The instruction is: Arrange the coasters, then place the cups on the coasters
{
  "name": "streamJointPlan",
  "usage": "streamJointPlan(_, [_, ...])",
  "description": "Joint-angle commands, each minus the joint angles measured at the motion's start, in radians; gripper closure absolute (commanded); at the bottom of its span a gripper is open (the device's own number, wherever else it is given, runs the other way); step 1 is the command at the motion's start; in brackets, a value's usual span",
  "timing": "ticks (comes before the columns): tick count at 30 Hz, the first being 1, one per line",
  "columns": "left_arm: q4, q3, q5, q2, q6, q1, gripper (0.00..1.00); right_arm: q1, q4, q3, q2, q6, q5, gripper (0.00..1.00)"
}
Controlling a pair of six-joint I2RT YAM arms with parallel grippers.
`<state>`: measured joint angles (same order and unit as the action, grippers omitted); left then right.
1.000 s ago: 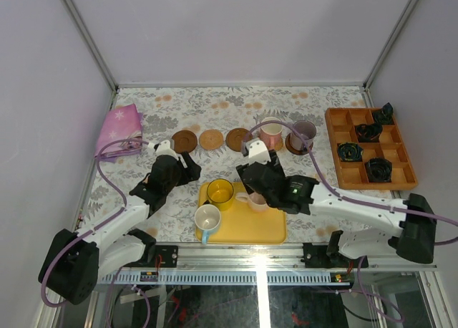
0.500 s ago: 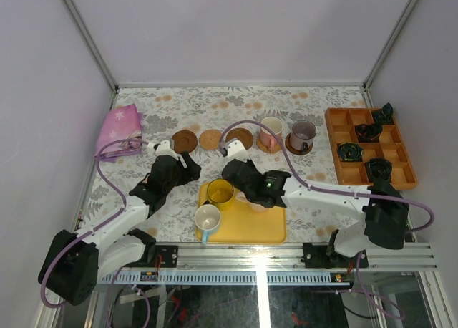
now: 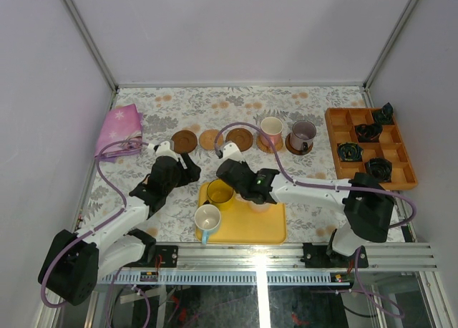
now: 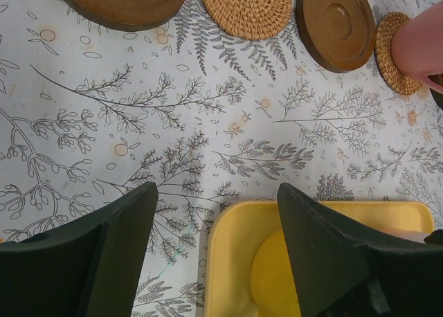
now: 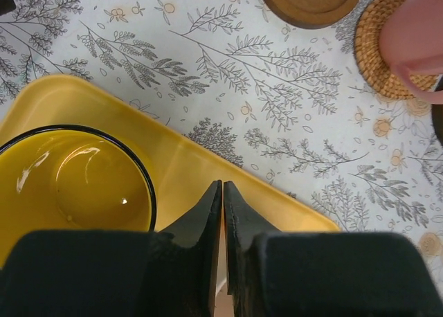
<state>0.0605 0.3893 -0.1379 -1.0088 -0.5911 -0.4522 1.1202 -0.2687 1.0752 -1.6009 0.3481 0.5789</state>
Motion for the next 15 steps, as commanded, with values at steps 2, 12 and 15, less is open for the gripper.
streamJointPlan(2, [0.041, -0.010, 0.005, 0.007, -0.003, -0.006, 0.30, -0.010, 0.014, 0.015, -0.039, 0.054, -0.065, 0.92])
streamJointPlan(12, [0.029, -0.010, 0.000, 0.033, -0.001, -0.007, 0.30, -0.009, -0.023, -0.041, -0.011, 0.142, -0.181, 0.97])
streamJointPlan(15, [0.029, -0.010, 0.003, 0.034, -0.003, -0.006, 0.30, -0.008, -0.027, -0.070, 0.017, 0.165, -0.218, 0.97])
